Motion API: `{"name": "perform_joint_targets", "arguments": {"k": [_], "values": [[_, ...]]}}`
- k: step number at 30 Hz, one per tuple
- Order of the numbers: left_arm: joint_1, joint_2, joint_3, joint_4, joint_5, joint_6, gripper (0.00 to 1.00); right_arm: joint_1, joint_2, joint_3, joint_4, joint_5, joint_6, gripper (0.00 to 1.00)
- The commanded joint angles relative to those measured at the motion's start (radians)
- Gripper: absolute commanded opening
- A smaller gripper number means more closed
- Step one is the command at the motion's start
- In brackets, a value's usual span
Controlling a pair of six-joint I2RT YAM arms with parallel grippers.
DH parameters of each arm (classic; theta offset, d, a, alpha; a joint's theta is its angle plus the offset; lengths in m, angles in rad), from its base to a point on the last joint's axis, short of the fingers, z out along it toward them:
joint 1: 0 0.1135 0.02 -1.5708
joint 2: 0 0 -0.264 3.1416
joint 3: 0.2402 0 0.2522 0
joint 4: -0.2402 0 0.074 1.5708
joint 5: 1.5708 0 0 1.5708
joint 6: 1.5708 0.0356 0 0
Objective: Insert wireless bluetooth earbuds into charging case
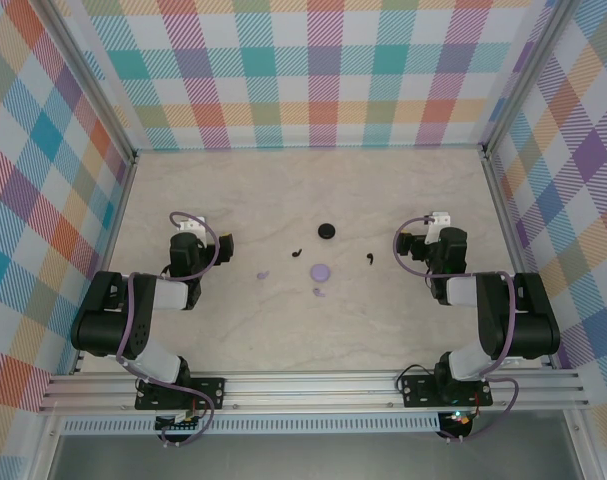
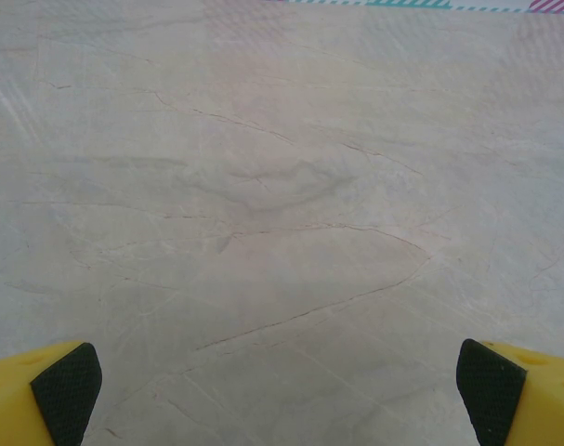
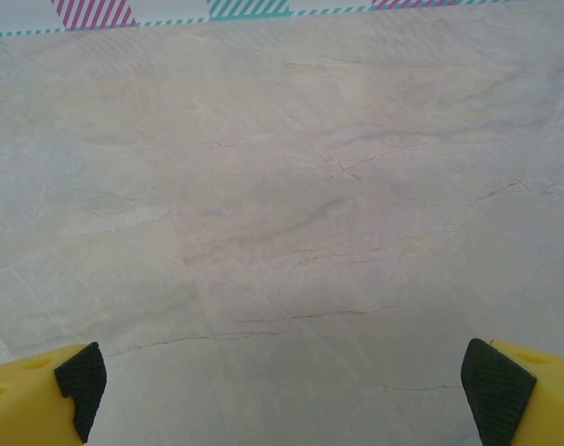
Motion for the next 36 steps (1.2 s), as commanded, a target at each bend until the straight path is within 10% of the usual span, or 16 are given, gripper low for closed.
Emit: {"name": "perform_joint_targets", "arguments": {"k": [1, 9, 18, 26, 36], "values": [[0.014, 0.004, 0.016, -0.005, -0.008, -0.007, 1.0, -0.004, 0.001, 0.013, 0.024, -0.024, -0.002, 1.0], [0.014, -0.005, 0.018, -0.018, 0.013, 0.0, 1.0, -0.005, -0.007, 0.02, 0.007, -0.006, 0.003, 1.0], [0.012, -0.211, 0.216, -0.603, -0.064, -0.157, 1.0, -0.004, -0.146, 0.286, -0.639, -0.03, 0.146, 1.0], [-0.038, -0.281, 0.397, -1.03, 0.205, -0.338, 1.0, -0.001, -0.155, 0.431, -0.994, -0.303, 0.241, 1.0], [-0.281, -0.283, 0.4, -1.036, 0.364, -0.447, 1.0, 0.148, -0.158, 0.447, -1.102, -0.47, 0.267, 1.0]]}}
